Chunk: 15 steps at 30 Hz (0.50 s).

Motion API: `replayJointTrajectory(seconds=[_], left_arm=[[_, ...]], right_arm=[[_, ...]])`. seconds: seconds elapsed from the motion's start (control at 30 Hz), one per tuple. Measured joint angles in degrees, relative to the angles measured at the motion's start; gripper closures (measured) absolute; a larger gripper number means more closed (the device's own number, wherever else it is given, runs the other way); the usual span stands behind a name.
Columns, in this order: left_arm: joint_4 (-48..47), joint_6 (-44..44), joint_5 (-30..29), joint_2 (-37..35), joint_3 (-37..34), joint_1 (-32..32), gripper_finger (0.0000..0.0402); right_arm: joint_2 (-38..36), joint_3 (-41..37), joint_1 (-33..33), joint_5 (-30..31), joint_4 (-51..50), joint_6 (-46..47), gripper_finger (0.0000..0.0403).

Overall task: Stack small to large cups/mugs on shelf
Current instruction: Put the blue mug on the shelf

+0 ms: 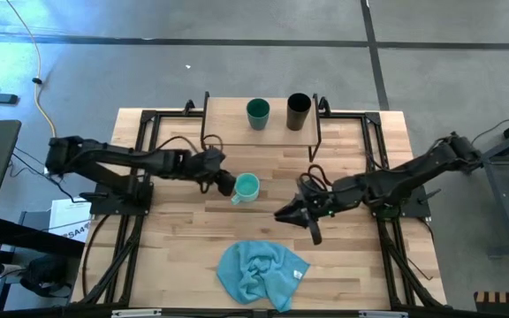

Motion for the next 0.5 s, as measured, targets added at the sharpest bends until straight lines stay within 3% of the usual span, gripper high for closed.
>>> replayJointTrajectory(seconds=[0.23, 0.5], left_arm=[[-6.8, 5.0, 0.2, 7.6, 9.6, 1.4, 0.0252], [-11.4, 8.1, 2.4, 14.7, 15.6, 1.5, 0.0252]], right_arm=[[-1.4, 0.0, 2.8, 3.7, -3.3, 0.0, 0.0353], [-1.9, 0.0, 5.1, 6.4, -5.0, 0.0, 0.0353]])
